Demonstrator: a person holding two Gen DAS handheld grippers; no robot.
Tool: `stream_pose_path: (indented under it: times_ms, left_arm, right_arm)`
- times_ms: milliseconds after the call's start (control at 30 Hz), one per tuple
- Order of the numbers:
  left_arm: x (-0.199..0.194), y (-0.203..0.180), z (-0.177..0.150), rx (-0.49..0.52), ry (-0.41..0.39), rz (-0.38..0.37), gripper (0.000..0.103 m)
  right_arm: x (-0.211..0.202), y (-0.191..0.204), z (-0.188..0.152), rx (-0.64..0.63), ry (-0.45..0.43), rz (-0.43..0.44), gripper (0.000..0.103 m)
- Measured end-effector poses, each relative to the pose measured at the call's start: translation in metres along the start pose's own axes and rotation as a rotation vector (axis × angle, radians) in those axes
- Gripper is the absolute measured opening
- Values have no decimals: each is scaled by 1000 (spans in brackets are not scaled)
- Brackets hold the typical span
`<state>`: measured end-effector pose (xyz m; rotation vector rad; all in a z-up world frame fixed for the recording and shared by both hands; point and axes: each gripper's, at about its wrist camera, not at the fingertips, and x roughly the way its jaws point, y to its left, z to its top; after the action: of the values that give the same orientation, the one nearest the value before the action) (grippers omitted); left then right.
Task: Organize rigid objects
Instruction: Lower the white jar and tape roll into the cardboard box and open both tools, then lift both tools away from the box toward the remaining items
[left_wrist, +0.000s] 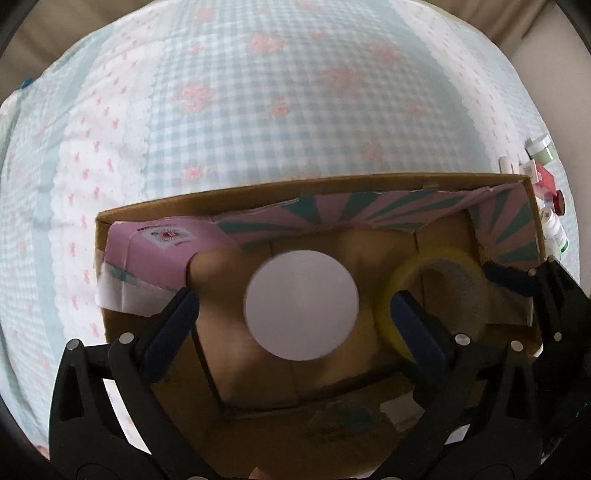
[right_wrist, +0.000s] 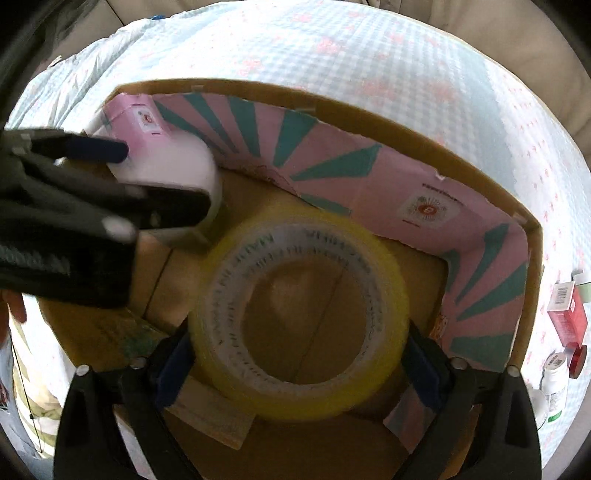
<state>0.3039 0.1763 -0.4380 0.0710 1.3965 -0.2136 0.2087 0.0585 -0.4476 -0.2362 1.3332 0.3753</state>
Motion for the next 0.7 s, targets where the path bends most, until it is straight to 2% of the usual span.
stream_pose_path:
  times_ms: [100,400,700]
  left_arm:
    - [-1,-2,-3,7,-1,-5,103]
    - [-28,7,-18,-14,-38,-13,103]
    - [-87,14,-34,-23,-121,-5,103]
  right_arm:
    - [-11,6,-3,-35,-82,-23,103]
    - [-20,9,-12,1,-57,-28,103]
    - [-70,16,-21,21,-95,-45,103]
